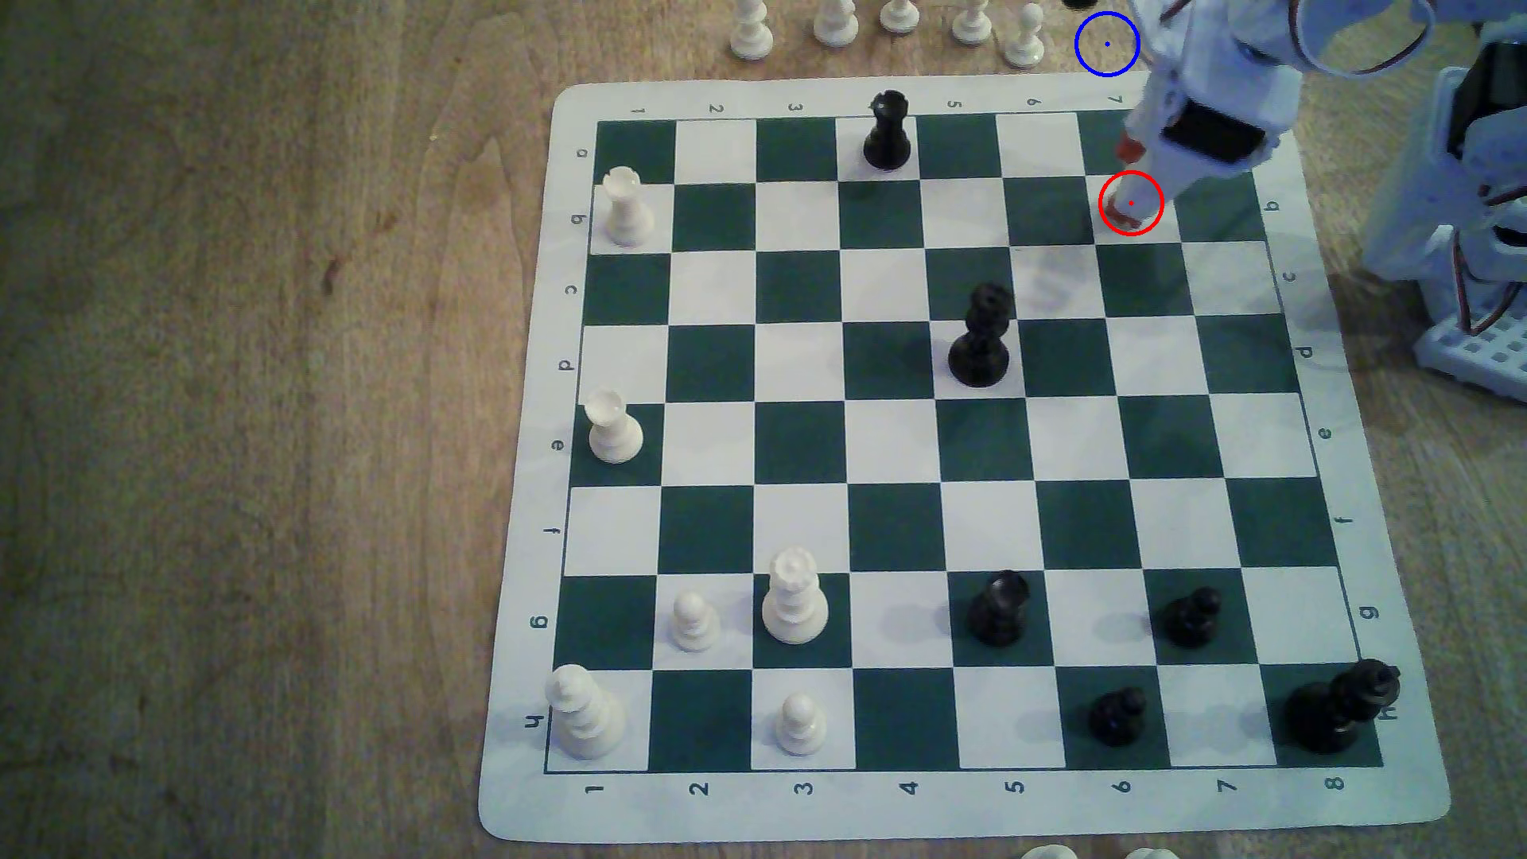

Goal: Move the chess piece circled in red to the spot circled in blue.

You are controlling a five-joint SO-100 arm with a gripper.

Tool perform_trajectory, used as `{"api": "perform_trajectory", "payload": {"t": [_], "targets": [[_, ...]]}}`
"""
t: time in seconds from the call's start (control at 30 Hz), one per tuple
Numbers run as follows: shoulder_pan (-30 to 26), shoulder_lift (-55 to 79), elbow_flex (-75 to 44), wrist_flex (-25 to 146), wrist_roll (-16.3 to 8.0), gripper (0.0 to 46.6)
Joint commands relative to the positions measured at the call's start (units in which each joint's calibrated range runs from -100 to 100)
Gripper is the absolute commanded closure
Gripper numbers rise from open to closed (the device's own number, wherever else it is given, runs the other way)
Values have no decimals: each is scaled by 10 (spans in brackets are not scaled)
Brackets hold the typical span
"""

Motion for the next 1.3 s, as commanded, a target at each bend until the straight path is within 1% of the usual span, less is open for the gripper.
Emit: {"api": "perform_trajectory", "payload": {"t": [0.0, 0.07, 0.27, 0.3, 0.33, 0.47, 0.5, 0.73, 0.9, 0.93, 1.03, 1.07, 1.17, 1.2, 1.27], "targets": [[-5, 2, -6, -7, 0, 344], [-7, 2, -6, -7, -1, 353], [-8, 0, -6, -8, -1, 354], [-8, 0, -6, -8, -1, 362], [-8, 0, -5, -8, -1, 393], [-8, 0, -5, -8, 0, 459], [-8, 0, -5, -7, 0, 464], [-11, 0, -12, -5, -3, 464], [-5, 9, -58, 0, -1, 464], [2, 20, -98, 29, 5, 464], [28, 17, -144, 77, 20, 464], [47, 8, -153, 87, 32, 464], [76, 3, -159, 88, 52, 464], [96, 1, -162, 88, 64, 464], [112, 1, -161, 87, 75, 464]]}}
